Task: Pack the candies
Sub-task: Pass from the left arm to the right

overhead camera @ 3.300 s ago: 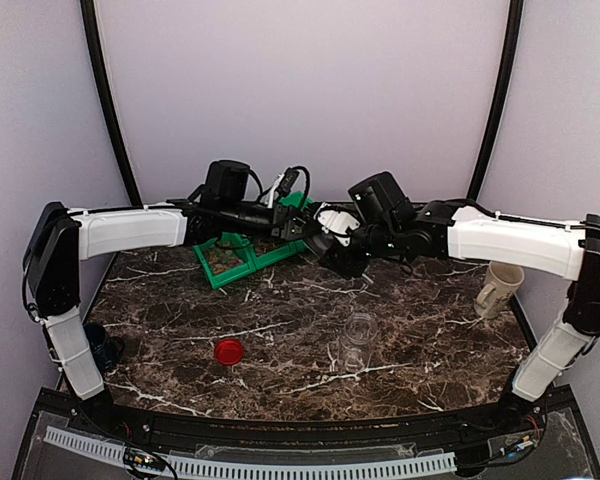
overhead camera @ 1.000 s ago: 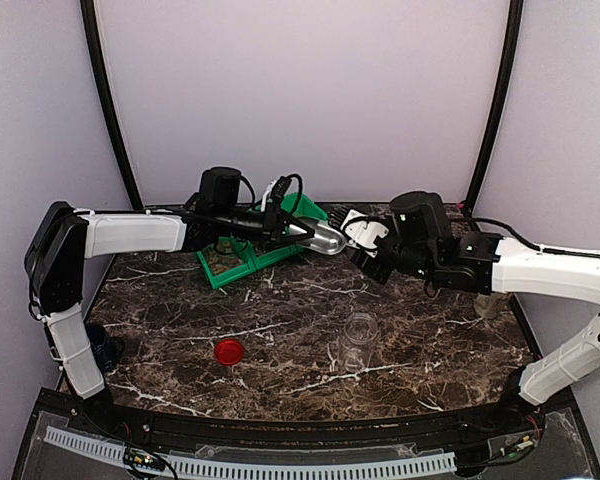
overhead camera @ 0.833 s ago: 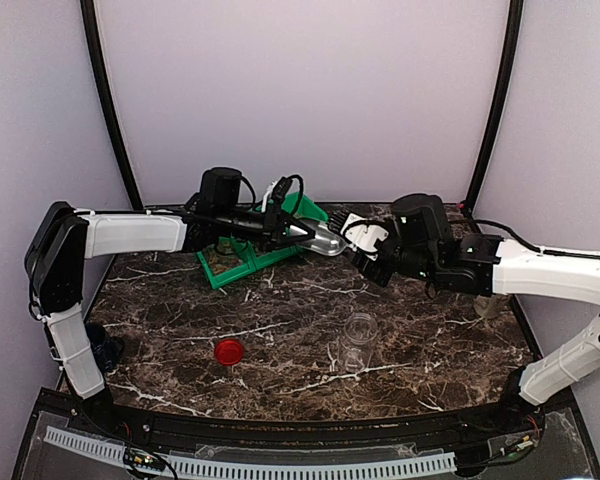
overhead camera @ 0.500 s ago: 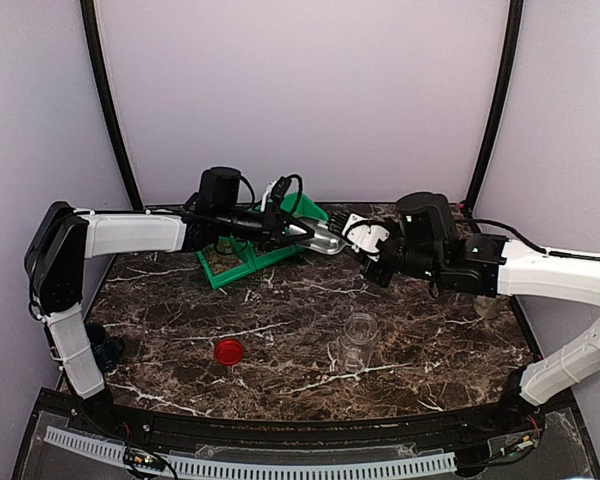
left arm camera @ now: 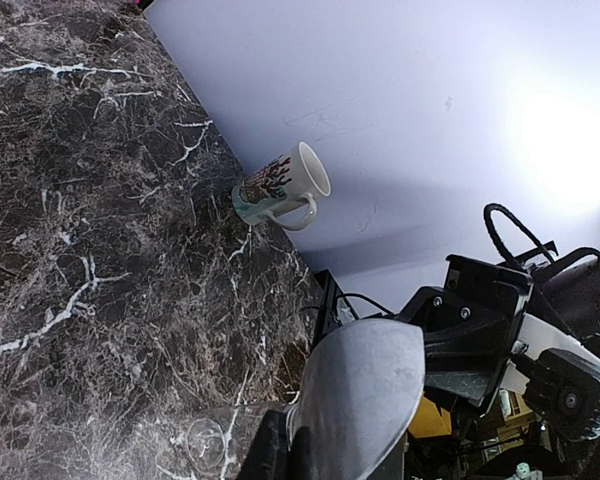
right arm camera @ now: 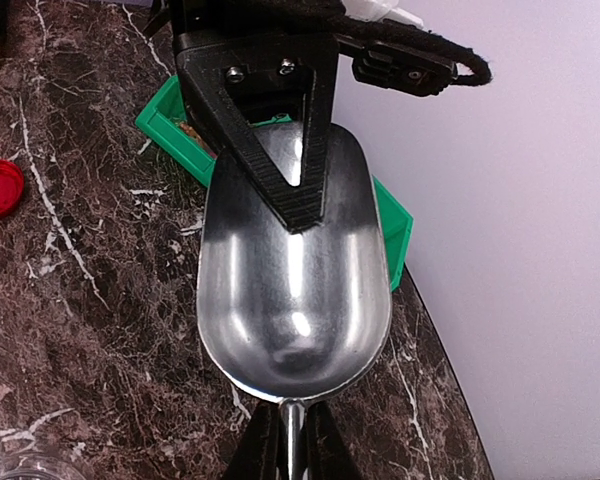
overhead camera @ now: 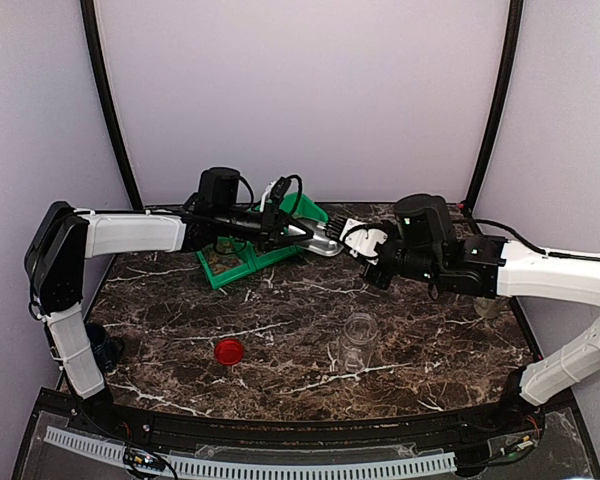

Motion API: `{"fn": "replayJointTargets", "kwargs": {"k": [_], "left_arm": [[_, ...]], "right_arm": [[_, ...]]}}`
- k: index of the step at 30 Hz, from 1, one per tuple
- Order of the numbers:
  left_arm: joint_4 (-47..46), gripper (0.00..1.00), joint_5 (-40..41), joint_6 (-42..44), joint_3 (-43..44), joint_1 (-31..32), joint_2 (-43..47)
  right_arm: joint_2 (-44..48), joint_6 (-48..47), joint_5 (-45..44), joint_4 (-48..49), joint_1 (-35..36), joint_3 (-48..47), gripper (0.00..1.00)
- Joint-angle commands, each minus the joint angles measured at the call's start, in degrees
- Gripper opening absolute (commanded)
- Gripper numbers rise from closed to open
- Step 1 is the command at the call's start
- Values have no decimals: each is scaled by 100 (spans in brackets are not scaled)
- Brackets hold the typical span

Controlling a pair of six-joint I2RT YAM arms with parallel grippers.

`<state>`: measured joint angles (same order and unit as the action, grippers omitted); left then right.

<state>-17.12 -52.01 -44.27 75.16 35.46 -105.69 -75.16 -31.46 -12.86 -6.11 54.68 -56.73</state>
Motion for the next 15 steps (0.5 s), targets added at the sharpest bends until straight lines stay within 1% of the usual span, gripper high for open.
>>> {"fn": "replayJointTargets", "kwargs": {"k": [1,3,4,10,12,15], "left_arm": [[-367,0,-90,-160,-62,13,84],[-370,2,-97,-157,-72,13,83],[-371,5,-99,-146,-71,13,83],[-363,31,-82,-76,-60,13,112],[-313,40,-27,-29,-49,-157,141],[-152,49,87,104,-27,-217,203]], "right_arm": [[-28,139,-151,544,98,30,0],[-18,172,-201,592,96,37,0],[-9,192,-240,613,98,39,0],[0,243,-623,735,96,47,0],[7,294,-682,715,96,48,0],[37,368,-737,683,96,47,0]]}}
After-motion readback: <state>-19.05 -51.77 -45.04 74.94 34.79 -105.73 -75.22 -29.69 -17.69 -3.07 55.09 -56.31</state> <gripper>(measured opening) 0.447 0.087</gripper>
